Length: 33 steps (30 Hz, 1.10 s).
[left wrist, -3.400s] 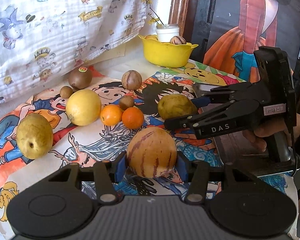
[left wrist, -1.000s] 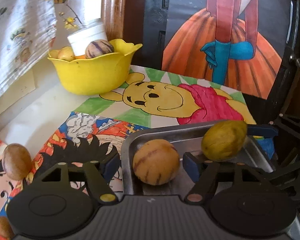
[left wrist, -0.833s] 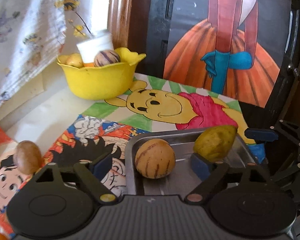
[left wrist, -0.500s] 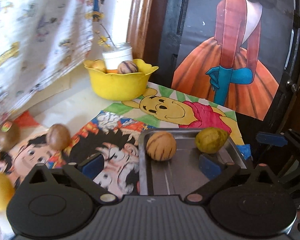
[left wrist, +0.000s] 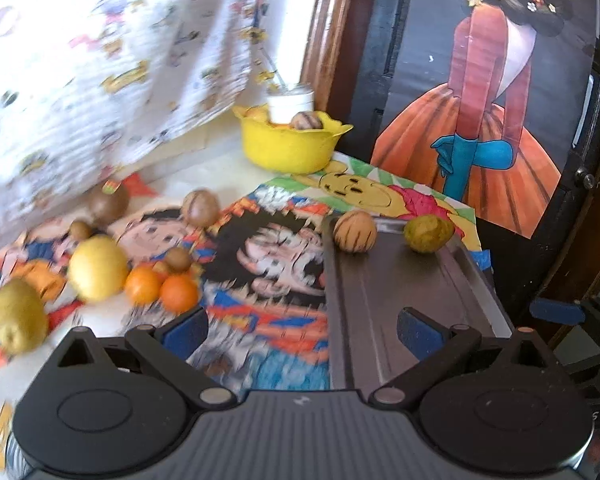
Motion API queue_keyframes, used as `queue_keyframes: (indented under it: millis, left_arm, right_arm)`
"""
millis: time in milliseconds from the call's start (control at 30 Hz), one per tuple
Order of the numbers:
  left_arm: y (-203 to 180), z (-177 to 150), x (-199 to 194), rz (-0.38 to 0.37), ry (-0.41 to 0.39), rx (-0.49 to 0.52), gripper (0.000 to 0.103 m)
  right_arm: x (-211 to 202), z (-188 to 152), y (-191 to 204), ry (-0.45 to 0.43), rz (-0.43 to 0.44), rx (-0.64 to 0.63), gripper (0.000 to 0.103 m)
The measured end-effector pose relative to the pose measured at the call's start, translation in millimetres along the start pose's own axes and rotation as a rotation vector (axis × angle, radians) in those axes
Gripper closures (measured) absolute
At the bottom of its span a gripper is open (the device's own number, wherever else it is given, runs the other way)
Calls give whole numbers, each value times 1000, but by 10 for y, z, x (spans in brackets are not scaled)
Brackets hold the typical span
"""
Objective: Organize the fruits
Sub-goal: 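Move both open tools back toward the remaining fruits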
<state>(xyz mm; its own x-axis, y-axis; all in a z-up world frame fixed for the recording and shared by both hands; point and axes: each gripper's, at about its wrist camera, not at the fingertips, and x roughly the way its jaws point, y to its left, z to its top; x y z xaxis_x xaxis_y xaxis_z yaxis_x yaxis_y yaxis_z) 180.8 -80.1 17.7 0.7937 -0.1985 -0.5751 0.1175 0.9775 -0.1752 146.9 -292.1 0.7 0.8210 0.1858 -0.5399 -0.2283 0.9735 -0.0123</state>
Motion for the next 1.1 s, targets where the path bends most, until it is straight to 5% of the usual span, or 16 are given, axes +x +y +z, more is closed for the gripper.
queue_keyframes:
  millis: [233,633,833,1100]
  left_arm:
    - [300,-269,-261,35,20,-83,1]
    - [595,-580,-642,138,-12,-53,0]
    - [741,-692,-740,201,-11,-31,0]
    - [1038,-771,-792,226,3,-91,0]
  right_arm:
    - [-219,-139,293,9,18,61,1]
    - [-324,-268,689,55,7,77,1]
    - [-304,-323,858,59,139,36,1]
    - [-178,-282,1075,73,193,-27,0]
